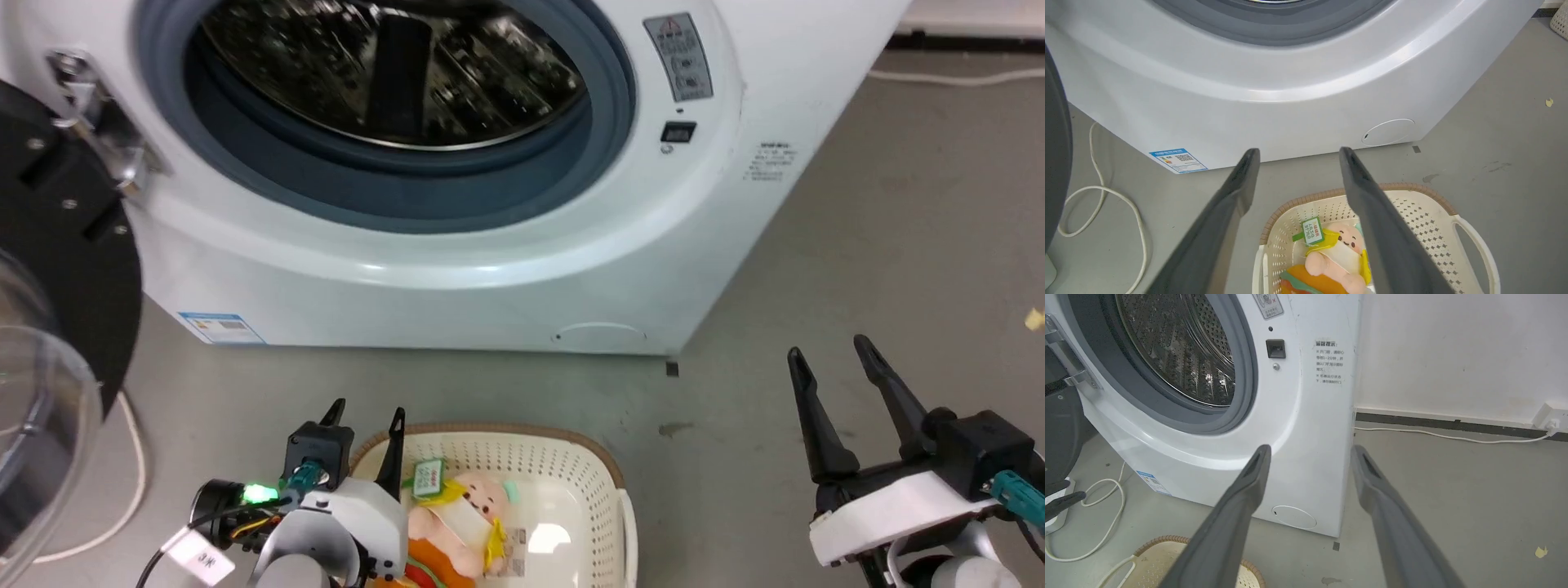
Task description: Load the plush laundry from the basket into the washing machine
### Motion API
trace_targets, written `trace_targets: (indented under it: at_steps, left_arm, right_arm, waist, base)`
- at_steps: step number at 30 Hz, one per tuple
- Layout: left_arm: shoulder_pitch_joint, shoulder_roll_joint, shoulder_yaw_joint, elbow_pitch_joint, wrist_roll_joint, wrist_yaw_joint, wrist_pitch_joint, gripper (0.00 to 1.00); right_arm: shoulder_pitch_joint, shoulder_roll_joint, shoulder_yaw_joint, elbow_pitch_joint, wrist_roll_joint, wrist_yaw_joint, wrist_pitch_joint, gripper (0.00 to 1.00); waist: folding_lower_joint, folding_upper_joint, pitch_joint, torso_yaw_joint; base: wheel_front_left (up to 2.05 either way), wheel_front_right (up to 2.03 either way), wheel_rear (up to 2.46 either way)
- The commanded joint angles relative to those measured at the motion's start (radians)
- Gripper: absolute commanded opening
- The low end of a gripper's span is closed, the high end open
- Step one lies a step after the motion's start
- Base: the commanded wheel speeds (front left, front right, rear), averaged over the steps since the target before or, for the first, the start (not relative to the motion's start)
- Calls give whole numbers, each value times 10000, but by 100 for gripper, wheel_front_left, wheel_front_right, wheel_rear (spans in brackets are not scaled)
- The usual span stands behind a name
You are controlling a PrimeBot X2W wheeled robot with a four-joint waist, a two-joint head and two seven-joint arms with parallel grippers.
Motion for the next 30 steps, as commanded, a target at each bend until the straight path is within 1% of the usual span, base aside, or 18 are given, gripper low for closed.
trace_targets:
  at_steps: [1, 11, 23, 30]
  left_arm:
    - [-272, 94, -75, 294, -61, -29, -73, 100]
    - [-1091, 345, -387, 1864, -139, -169, 130, 100]
    - [-1892, 661, -655, 3393, -406, -288, 1236, 100]
    - [-2422, 849, -1083, 4141, -351, -429, 1861, 100]
  right_arm:
    - [-197, -1, 18, -76, 136, -3, -129, 100]
    - [-539, -1, 93, -188, 478, -4, -338, 100]
    - [-886, -1, 64, -254, 1008, -5, -587, 100]
    - [-1089, -1, 71, -284, 1314, -6, -733, 100]
  waist:
    - [-1, -1, 241, -156]
    - [-1, -1, 1176, -566]
    - [-1, -1, 2288, -1051]
    - [-1, -1, 2918, -1284]
  base:
    - [0, 0, 0]
    - [0, 0, 0]
    - [0, 0, 0]
    - [0, 0, 0]
